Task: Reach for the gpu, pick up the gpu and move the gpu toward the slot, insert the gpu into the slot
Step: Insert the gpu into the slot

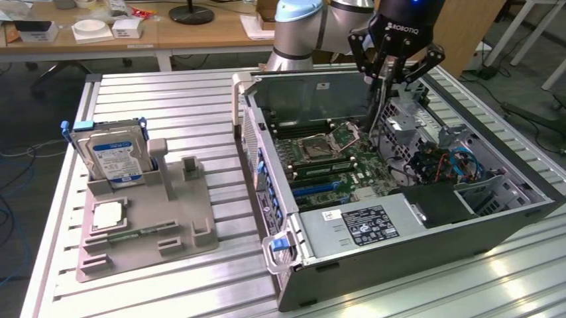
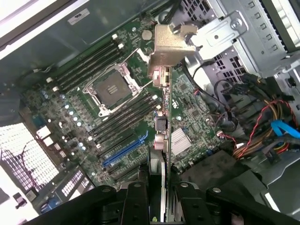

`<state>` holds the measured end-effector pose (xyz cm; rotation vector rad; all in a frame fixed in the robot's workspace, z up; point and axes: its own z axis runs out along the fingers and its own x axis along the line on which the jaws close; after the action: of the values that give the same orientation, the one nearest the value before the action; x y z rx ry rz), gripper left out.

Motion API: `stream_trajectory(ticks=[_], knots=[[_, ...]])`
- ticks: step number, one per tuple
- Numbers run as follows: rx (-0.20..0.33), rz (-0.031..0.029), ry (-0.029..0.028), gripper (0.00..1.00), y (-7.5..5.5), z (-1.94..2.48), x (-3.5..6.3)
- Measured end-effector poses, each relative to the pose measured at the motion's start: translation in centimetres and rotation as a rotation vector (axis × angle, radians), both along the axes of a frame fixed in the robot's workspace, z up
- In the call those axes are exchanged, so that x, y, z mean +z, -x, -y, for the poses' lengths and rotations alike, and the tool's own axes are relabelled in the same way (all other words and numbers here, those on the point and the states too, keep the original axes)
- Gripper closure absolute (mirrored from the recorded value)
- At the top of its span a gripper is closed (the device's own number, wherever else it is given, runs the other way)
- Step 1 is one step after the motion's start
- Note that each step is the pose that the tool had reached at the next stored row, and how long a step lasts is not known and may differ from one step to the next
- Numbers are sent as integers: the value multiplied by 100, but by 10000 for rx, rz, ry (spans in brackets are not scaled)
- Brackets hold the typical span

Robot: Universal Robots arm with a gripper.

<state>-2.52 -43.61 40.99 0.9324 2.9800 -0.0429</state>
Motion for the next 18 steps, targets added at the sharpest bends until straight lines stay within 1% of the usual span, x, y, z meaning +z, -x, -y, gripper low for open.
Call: stream_trajectory(ticks=[12, 18], knots=[[-1683, 0, 0, 74, 0, 0, -2], [-2425, 0, 0, 74, 1, 0, -2]])
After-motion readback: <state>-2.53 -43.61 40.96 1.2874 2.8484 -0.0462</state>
